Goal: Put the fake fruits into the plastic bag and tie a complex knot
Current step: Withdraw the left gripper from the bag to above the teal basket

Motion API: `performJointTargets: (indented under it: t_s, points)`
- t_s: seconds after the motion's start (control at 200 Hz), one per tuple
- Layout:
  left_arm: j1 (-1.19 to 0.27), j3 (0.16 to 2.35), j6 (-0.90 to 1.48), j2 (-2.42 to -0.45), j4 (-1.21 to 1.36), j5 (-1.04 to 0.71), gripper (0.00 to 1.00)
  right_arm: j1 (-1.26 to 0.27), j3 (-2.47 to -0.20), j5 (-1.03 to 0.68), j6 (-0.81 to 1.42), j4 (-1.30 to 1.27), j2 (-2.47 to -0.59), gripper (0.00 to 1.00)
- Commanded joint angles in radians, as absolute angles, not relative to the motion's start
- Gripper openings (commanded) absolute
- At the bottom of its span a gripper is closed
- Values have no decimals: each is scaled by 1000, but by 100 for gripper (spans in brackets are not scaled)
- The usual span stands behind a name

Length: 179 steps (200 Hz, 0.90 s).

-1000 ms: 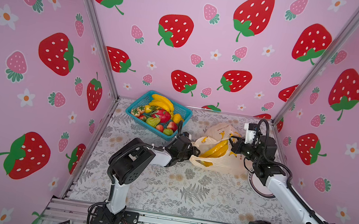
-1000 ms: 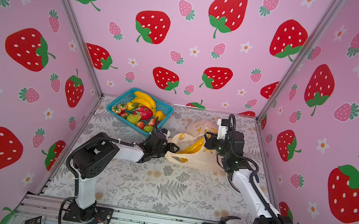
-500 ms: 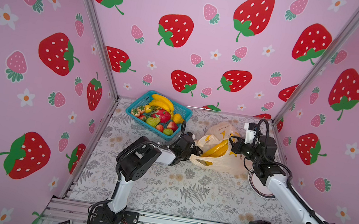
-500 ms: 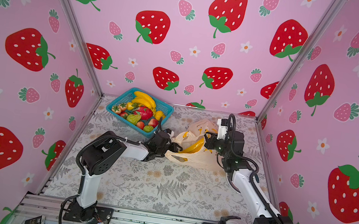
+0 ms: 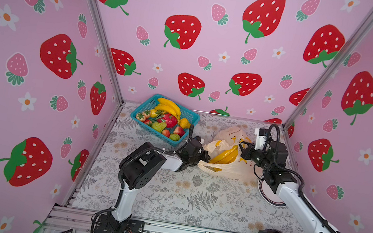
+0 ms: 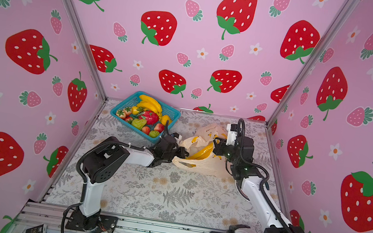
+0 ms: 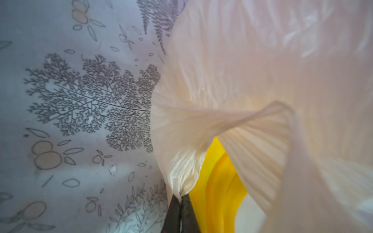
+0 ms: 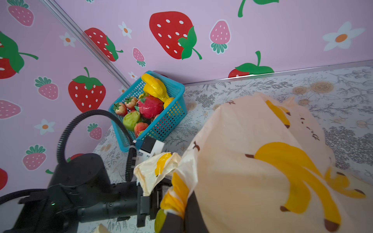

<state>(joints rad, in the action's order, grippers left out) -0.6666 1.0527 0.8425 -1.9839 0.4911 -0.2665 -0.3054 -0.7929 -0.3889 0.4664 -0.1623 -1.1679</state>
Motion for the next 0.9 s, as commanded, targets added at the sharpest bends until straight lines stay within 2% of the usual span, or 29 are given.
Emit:
performJointTargets:
  t_s: [0.0, 0.155, 0.295, 0.49, 0.72, 0.89]
  points:
    - [-674, 1030, 818, -1859, 514, -338, 0, -306, -788, -270, 430, -135, -1084, 0]
    - [-668, 1015, 854, -1750, 526, -496, 0, -305, -813, -131, 399, -70, -989, 0]
    - [-649, 1016, 910, -1679, 546, -593, 0, -305, -855, -81, 382, -14, -931, 0]
    - [-599, 985, 972, -1603, 588, -636, 0, -305, -873, -55, 365, 3, -931, 0]
    - [-572, 958, 953, -1530, 555, -637, 0, -305, -874, -69, 367, -20, -1020, 0]
    - [-548, 872, 974, -1470, 651, -645, 0, -296, -879, -49, 368, -27, -1035, 0]
